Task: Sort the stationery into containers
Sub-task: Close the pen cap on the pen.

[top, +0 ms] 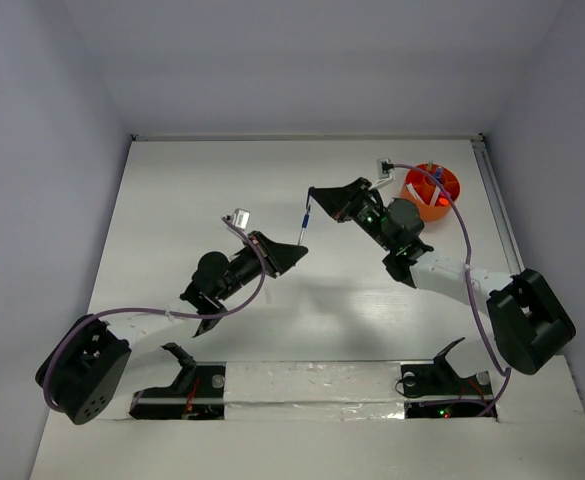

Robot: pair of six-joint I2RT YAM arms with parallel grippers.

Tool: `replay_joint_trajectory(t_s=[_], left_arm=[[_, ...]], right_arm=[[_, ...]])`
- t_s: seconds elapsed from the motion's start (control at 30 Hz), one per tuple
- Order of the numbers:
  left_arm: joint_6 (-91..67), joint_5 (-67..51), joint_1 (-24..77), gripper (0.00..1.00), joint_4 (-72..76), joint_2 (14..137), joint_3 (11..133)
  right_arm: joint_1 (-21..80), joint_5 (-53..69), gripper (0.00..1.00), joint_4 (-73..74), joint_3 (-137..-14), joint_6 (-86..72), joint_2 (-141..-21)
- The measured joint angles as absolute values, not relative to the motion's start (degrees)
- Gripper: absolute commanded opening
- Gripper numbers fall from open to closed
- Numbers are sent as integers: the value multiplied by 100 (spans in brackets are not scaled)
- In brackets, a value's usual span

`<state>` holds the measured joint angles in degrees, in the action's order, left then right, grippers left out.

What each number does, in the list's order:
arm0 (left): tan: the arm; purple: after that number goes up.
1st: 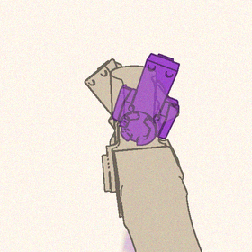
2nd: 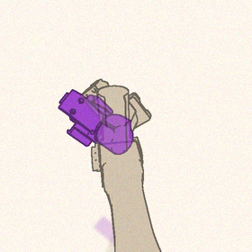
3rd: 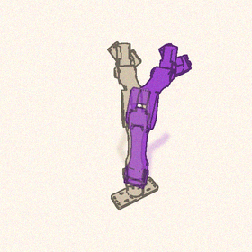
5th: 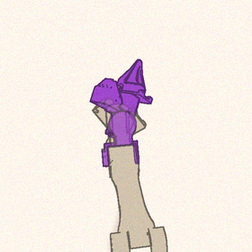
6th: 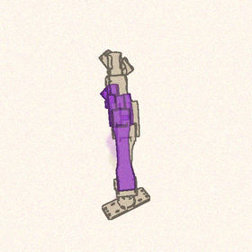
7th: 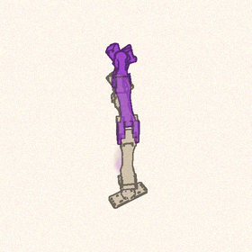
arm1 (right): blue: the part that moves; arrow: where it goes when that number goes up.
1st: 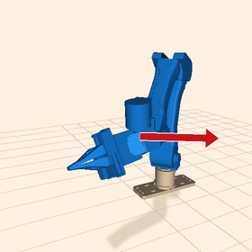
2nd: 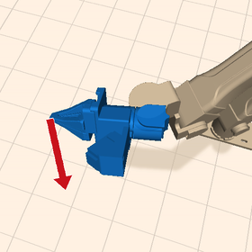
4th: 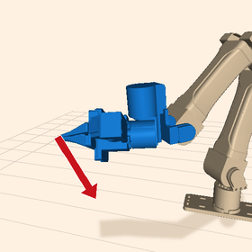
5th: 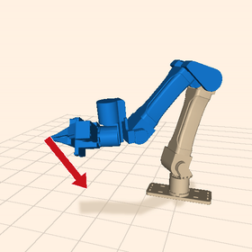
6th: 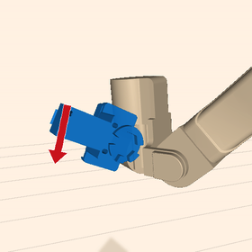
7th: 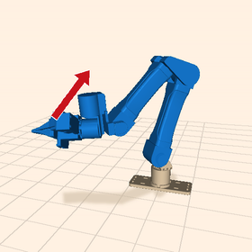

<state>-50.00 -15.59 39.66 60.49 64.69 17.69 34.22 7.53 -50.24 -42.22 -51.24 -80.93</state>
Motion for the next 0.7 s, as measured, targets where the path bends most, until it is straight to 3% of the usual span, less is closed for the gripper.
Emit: replay_joint_trajectory(t_s=[0.7], left_arm=[[-4856,-1433,3977,0,6108,6547,1791]], right_arm=[[3420,836,6,-5345,-3951,-5365,-8093]])
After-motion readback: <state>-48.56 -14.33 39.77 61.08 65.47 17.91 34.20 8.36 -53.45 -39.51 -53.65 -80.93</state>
